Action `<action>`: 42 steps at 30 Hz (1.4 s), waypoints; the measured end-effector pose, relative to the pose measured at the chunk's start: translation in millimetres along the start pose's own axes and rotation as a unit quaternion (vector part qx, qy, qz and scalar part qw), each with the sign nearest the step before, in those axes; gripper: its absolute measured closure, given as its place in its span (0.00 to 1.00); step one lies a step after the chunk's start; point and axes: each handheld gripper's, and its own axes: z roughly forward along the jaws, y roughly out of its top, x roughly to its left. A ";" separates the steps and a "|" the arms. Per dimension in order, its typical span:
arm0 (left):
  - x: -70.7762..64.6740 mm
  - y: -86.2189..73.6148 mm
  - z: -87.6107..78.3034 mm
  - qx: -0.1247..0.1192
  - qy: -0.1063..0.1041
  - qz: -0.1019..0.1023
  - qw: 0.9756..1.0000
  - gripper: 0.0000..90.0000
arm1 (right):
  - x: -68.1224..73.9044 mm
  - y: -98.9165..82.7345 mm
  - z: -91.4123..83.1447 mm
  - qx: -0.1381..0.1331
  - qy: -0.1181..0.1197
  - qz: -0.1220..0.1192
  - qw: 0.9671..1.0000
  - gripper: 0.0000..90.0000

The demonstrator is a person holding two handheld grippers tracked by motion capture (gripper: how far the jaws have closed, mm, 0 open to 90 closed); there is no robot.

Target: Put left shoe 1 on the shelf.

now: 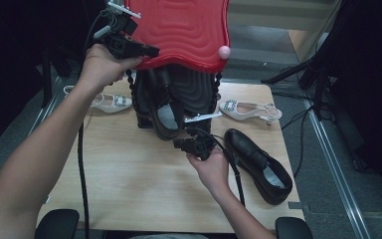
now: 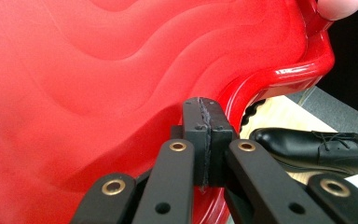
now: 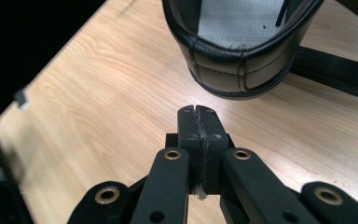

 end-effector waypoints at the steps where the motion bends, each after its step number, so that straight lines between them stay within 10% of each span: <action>1: 0.0 -0.2 -0.1 0.000 0.000 0.000 1.000 1.00 | -0.5 -0.3 2.8 -0.002 -0.001 0.001 1.000 1.00; 42: 0.0 -0.2 -0.3 0.001 0.018 -0.001 1.000 1.00 | 15.1 44.5 8.5 -0.012 0.027 0.004 1.000 1.00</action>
